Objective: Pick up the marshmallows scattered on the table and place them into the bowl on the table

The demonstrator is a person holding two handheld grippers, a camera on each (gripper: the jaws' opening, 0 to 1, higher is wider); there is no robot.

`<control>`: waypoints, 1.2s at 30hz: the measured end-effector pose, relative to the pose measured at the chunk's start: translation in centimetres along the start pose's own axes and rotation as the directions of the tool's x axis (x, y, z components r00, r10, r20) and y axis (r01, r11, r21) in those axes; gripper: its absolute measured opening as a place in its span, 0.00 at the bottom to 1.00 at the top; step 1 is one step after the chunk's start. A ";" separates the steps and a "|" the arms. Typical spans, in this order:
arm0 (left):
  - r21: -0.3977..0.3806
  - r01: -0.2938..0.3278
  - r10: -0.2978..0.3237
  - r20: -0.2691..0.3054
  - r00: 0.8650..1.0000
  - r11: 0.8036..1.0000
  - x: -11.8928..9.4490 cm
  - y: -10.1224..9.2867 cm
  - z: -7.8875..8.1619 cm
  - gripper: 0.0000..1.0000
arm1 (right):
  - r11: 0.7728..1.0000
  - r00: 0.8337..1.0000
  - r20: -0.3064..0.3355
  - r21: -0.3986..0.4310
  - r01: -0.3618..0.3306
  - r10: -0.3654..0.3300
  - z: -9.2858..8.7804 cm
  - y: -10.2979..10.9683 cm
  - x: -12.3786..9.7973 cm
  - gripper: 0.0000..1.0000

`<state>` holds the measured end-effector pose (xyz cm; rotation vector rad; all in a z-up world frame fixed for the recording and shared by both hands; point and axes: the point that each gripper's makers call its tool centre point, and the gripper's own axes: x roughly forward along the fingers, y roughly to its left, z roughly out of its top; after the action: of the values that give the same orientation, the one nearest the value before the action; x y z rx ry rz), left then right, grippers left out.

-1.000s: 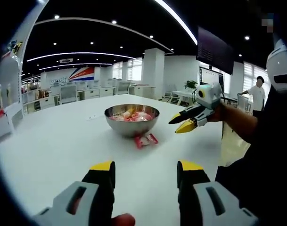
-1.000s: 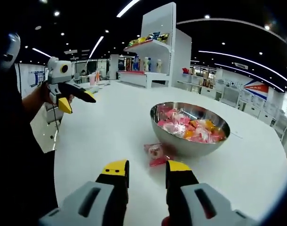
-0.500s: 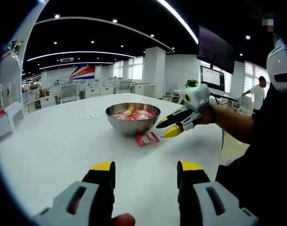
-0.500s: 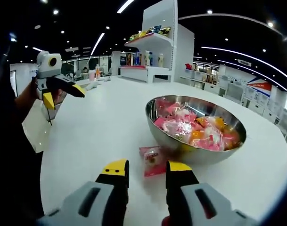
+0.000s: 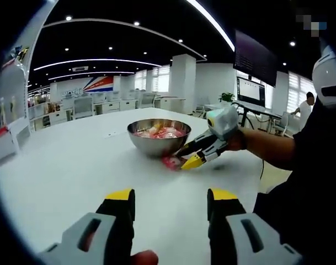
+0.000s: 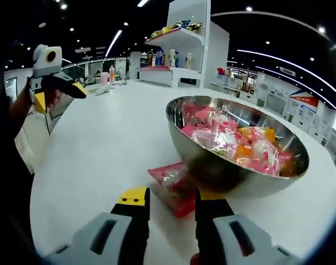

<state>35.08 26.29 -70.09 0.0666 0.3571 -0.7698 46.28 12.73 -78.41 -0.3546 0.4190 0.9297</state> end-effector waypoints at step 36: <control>-0.022 -0.002 0.003 0.013 1.000 1.000 -0.9 0.3 -0.6 0.53 | 0.962 0.982 -0.056 -0.194 -0.191 0.183 2.6 4.5 4.1 0.30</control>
<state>34.52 27.20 -70.33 0.0411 0.3533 -0.7634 45.26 19.24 -78.70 -0.5220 0.3991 1.1553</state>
